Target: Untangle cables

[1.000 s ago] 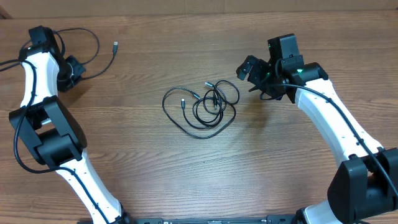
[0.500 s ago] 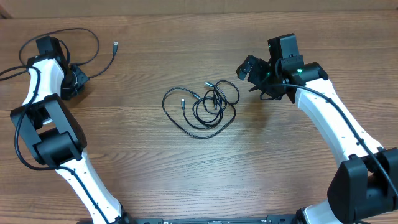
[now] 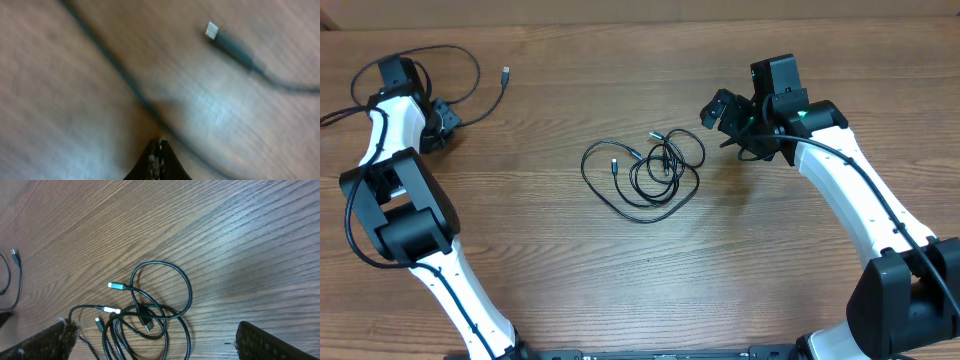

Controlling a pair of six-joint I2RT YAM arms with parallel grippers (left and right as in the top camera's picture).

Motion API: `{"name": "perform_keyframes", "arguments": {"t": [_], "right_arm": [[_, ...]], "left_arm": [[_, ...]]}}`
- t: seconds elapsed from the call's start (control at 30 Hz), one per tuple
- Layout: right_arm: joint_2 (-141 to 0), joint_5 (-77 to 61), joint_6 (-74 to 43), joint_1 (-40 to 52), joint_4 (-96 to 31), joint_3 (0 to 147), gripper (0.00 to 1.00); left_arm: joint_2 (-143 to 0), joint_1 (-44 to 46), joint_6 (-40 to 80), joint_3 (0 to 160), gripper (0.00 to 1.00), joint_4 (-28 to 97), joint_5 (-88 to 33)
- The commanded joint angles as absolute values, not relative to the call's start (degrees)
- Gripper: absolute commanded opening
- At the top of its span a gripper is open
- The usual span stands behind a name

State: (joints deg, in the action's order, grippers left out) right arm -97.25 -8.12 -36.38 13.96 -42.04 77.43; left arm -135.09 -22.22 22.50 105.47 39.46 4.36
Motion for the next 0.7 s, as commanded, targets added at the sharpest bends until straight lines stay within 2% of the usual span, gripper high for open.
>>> {"name": "perform_keyframes", "arguments": {"t": [0.0, 0.43, 0.57, 0.67], "right_arm": [[-97.27, -7.53, -36.12, 13.85, -41.93, 77.14, 1.00], [-97.27, -7.53, -36.12, 13.85, -41.91, 77.14, 1.00], [-97.27, -7.51, -36.12, 13.85, -41.93, 77.14, 1.00], [-97.27, -7.51, -36.12, 13.85, -41.93, 77.14, 1.00]], "left_arm": [[-144.81, -22.37, 23.35, 103.61, 0.04, 37.82, 4.43], [-151.28, -22.39, 22.26, 104.38, 0.05, 22.04, 4.45], [-151.15, -22.52, 20.49, 108.29, 0.08, 23.07, 4.43], [-150.61, -22.52, 19.70, 113.19, 0.07, 28.27, 4.45]]}}
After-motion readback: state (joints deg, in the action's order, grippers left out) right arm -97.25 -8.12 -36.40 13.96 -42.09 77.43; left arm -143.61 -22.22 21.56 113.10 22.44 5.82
